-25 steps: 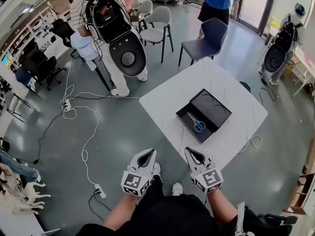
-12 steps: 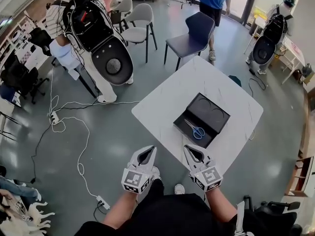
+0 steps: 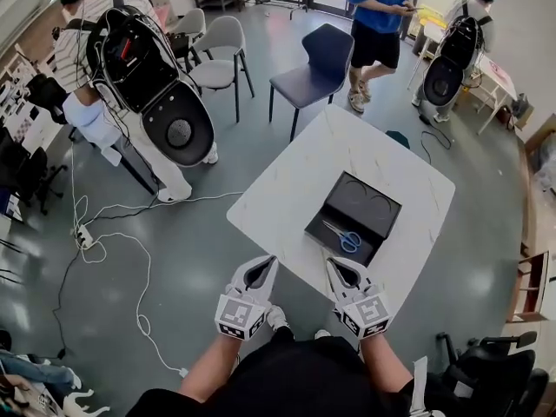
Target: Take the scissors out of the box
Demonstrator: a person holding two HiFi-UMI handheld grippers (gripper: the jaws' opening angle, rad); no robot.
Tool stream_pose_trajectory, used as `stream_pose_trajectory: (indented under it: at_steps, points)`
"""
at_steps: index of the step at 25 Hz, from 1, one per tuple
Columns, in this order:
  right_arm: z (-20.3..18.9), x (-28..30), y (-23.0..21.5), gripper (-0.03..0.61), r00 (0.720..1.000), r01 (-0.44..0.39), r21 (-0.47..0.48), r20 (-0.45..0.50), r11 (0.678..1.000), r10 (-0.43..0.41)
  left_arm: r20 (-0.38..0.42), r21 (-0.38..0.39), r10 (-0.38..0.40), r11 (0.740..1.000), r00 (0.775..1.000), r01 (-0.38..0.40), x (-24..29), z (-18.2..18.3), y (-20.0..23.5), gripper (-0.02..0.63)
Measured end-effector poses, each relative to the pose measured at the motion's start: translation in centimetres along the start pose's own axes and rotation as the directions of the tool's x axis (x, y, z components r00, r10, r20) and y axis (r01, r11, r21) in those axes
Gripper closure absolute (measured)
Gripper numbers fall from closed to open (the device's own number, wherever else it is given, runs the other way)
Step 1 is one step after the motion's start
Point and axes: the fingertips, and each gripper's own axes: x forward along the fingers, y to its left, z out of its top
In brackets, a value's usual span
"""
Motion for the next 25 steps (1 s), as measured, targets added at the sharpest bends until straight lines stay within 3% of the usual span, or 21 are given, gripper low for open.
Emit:
stream_pose_trajectory:
  at_steps: [8, 15, 20, 25]
  points:
    - [-0.9, -0.5, -1.8, 0.569, 0.99, 0.142, -0.008, -0.016, 0.99, -0.142, -0.005, 0.026, -0.112, 0.993, 0.994, 0.112, 1.4, 0.3, 0.2, 0.609]
    - [-2.7, -0.3, -5.2, 0.569, 0.977, 0.198, -0.015, -0.082, 0.98, -0.199, -0.016, 0.055, -0.167, 0.984, 0.986, 0.167, 4.9, 0.2, -0.4, 0.609]
    - [-4.8, 0.3, -8.0, 0.569, 0.961, 0.198, -0.033, -0.191, 0.98, -0.2, -0.035, 0.055, -0.182, 0.981, 0.983, 0.184, 7.8, 0.1, -0.8, 0.609]
    - [-7.6, 1.1, -10.0, 0.569, 0.933, 0.154, -0.129, -0.308, 0.98, -0.187, -0.046, 0.046, -0.184, 0.982, 0.982, 0.186, 10.0, 0.1, -1.3, 0.609]
